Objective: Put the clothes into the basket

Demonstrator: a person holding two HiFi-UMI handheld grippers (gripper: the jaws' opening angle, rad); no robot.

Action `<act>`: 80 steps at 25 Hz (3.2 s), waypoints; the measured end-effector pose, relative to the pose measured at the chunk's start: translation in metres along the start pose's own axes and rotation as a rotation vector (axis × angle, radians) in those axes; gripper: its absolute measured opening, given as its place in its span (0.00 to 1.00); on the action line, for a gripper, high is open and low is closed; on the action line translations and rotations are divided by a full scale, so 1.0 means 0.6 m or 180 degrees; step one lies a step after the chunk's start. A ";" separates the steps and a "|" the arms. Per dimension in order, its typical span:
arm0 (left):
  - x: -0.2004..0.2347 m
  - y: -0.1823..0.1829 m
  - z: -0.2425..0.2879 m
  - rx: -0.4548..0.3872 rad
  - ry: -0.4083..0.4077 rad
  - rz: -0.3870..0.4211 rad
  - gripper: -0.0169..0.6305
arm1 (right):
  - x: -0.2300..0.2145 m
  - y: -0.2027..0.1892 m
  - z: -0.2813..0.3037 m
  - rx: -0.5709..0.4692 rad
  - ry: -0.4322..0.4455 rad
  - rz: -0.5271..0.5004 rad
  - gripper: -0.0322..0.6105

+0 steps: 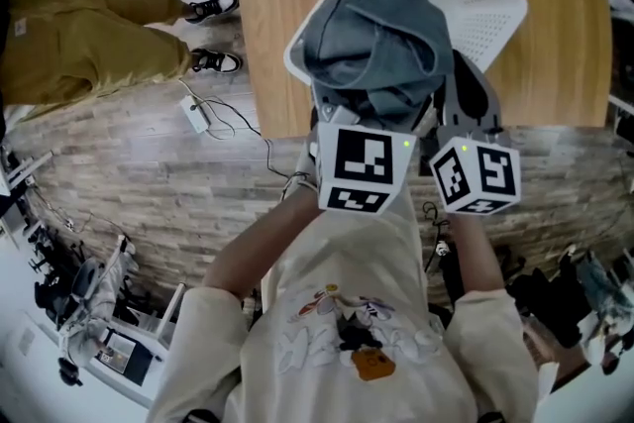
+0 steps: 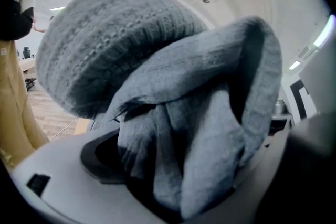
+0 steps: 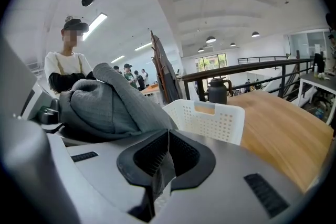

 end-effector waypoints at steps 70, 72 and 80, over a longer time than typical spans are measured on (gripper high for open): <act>-0.023 -0.002 -0.110 -0.0177 0.0305 0.0052 0.03 | 0.017 0.022 -0.124 -0.0164 0.0144 -0.0129 0.09; -0.030 0.003 -0.131 -0.0234 0.0322 0.0002 0.03 | 0.021 0.026 -0.140 -0.0195 0.0193 -0.0173 0.09; -0.086 0.012 -0.198 -0.0418 0.0372 -0.0049 0.03 | 0.014 0.030 -0.206 -0.0251 0.0385 -0.0248 0.09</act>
Point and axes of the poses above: the fingertips, and each gripper's own axes: z forward along the fingers, x to its left, y out of its top, the point moved 4 cm from there along -z, backward along the fingers, and after that the axes turned 10 degrees about y, right-handed, at the moved point
